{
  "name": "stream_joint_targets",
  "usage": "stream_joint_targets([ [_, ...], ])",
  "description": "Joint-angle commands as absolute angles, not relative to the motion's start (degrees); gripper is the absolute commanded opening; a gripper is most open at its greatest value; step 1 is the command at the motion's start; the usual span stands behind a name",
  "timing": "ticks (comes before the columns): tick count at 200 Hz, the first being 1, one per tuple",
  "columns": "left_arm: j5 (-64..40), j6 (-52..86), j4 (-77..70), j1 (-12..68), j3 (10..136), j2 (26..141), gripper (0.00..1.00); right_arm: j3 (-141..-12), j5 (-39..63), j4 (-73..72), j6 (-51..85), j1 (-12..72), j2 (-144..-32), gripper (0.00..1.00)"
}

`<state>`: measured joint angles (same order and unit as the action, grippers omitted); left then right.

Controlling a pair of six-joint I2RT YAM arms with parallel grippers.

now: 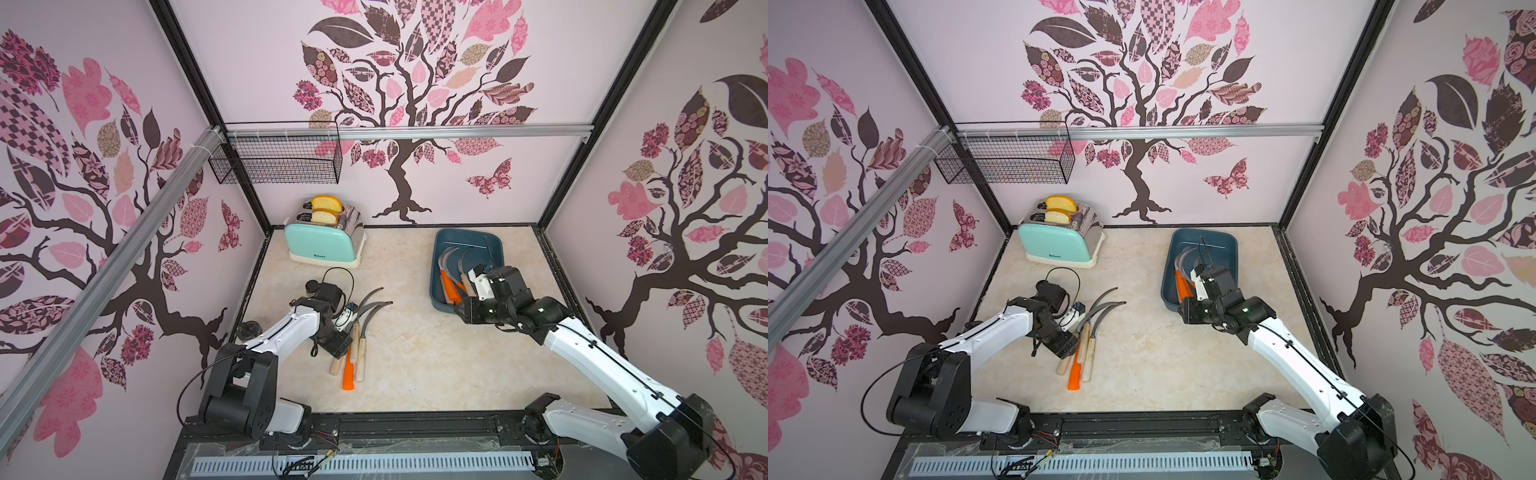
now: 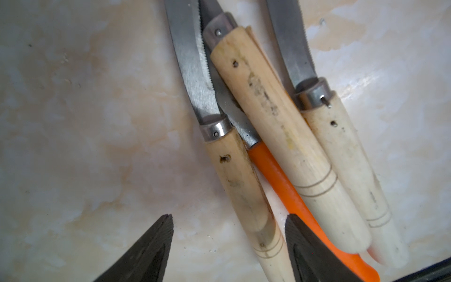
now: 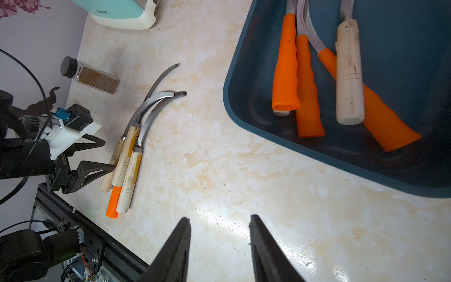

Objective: Put small sickles into storage boxes
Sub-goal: Pick up the sickle at the center of the board.

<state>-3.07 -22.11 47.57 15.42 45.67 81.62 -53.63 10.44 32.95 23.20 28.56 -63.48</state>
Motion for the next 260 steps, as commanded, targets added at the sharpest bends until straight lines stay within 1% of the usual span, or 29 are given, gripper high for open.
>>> stream_joint_targets([
  [1, -3.57, -21.88, 46.89, 15.52, 45.26, 82.54, 0.77, -55.2, 9.82, 33.62, 23.2, 28.98, -63.76, 0.44],
  [40, -2.42, -21.1, 45.86, 15.56, 45.27, 83.82, 0.77, -55.24, 9.76, 33.69, 23.03, 28.93, -64.06, 0.43],
  [96, -2.86, -21.49, 45.43, 15.65, 45.85, 87.27, 0.71, -55.32, 9.49, 33.85, 22.68, 28.98, -64.07, 0.43],
  [107, -2.6, -21.45, 45.38, 15.69, 46.3, 87.86, 0.69, -55.21, 9.33, 33.7, 22.52, 28.97, -64.07, 0.43],
  [151, -1.95, -21.49, 45.22, 15.78, 46.93, 88.51, 0.69, -55.27, 9.24, 33.78, 22.32, 28.89, -64.42, 0.43],
  [168, -1.86, -21.28, 44.97, 15.73, 46.76, 88.83, 0.67, -55.46, 9.07, 33.92, 22.24, 28.97, -64.33, 0.43],
  [193, -1.92, -20.92, 45.04, 15.83, 46.66, 89.39, 0.63, -55.53, 9.05, 33.98, 22.15, 29.0, -64.34, 0.43],
  [219, -1.89, -21.07, 45.36, 15.92, 46.76, 89.47, 0.57, -55.48, 8.96, 34.02, 22.15, 28.88, -64.16, 0.43],
  [226, -1.93, -21.13, 45.51, 15.91, 46.88, 89.34, 0.53, -55.37, 8.96, 34.02, 22.15, 28.93, -64.07, 0.43],
  [246, -2.08, -20.9, 45.58, 15.91, 46.93, 89.34, 0.51, -55.45, 8.88, 34.12, 22.24, 29.0, -63.9, 0.43],
  [260, -2.12, -20.92, 45.57, 15.95, 47.02, 89.22, 0.45, -55.46, 8.88, 34.18, 22.26, 28.93, -63.7, 0.43],
])
